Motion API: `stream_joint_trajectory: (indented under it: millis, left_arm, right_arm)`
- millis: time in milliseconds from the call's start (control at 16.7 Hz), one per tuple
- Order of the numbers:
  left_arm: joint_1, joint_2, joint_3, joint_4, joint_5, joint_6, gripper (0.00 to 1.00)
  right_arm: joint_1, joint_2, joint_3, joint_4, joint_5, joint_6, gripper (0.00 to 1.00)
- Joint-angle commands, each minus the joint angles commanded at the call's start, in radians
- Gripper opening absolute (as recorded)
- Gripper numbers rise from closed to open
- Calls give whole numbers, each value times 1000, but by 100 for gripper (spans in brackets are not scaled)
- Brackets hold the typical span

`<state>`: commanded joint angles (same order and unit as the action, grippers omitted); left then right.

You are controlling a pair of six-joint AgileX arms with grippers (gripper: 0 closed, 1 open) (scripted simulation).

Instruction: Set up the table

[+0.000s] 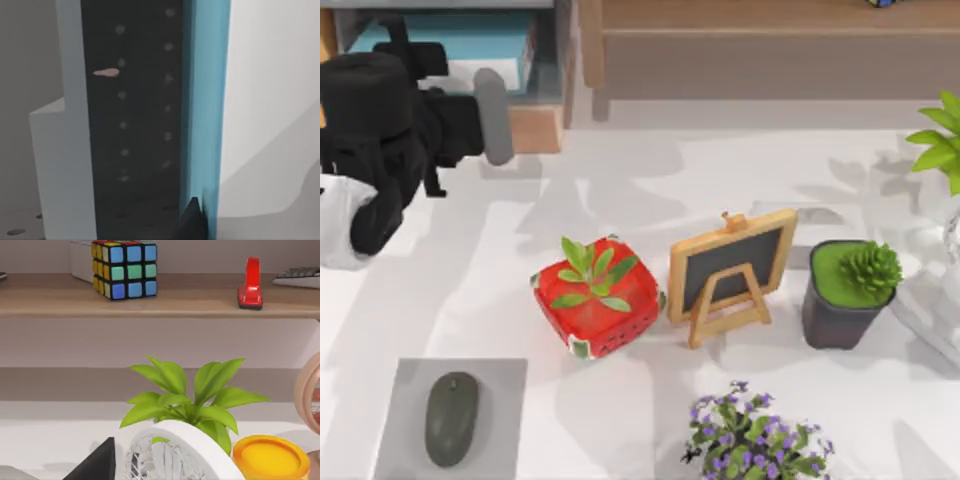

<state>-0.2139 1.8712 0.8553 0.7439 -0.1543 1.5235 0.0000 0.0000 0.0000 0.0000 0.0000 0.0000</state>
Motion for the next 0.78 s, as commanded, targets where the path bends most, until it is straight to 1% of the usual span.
stream_joint_trajectory:
  millis: [480,540,780]
  left_arm:
    - [0,0,0,0,0,0,98]
    - [0,0,0,0,0,0,100]
    - [0,0,0,0,0,0,100]
  right_arm:
    - [0,0,0,0,0,0,100]
    - [0,0,0,0,0,0,100]
    - [0,0,0,0,0,0,100]
